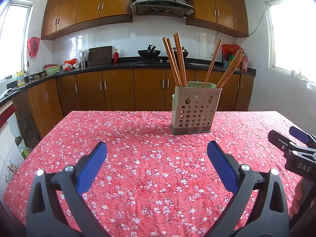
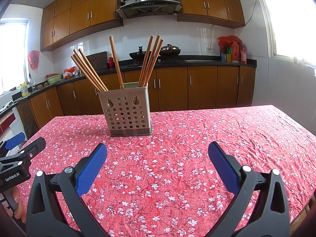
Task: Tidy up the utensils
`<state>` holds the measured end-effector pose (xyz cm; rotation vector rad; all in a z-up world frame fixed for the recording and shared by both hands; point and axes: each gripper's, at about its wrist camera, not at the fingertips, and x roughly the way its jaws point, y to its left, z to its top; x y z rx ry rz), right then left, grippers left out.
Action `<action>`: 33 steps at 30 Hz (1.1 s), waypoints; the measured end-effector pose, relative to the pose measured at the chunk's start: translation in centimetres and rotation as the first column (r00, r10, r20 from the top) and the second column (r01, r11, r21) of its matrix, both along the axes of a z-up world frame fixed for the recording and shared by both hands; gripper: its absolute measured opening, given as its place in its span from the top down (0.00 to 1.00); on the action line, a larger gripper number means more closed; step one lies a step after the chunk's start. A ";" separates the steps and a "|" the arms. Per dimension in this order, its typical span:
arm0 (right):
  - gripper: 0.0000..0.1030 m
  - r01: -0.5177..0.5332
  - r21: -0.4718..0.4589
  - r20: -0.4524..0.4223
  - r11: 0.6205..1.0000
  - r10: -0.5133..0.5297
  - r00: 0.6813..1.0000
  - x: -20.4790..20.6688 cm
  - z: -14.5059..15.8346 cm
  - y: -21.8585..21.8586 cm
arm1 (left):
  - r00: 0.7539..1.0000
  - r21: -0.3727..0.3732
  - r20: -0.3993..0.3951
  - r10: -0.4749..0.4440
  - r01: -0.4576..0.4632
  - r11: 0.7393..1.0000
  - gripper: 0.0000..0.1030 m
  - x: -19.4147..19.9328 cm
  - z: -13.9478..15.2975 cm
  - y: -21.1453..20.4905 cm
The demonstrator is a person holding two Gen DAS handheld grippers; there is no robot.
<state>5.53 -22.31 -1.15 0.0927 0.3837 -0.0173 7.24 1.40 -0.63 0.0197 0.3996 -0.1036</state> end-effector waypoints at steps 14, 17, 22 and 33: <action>0.02 0.000 0.001 -0.001 1.000 0.000 1.000 0.0 0.1 0.0 | 1.000 -0.001 -0.007 0.003 -0.003 1.000 0.04 0.1 -0.7 0.0; 0.02 0.000 0.002 -0.002 1.000 0.000 1.000 0.0 -0.1 0.1 | 1.000 -0.002 -0.009 0.003 -0.003 1.000 0.04 0.1 -0.8 0.0; 0.02 0.001 0.003 -0.002 1.000 -0.001 1.000 0.0 0.0 0.1 | 1.000 -0.001 -0.009 0.002 -0.002 1.000 0.04 0.1 -0.7 0.0; 0.02 0.001 0.005 -0.005 1.000 -0.001 1.000 0.0 -0.1 0.1 | 1.000 -0.001 -0.008 0.003 -0.003 1.000 0.04 0.0 -0.8 -0.1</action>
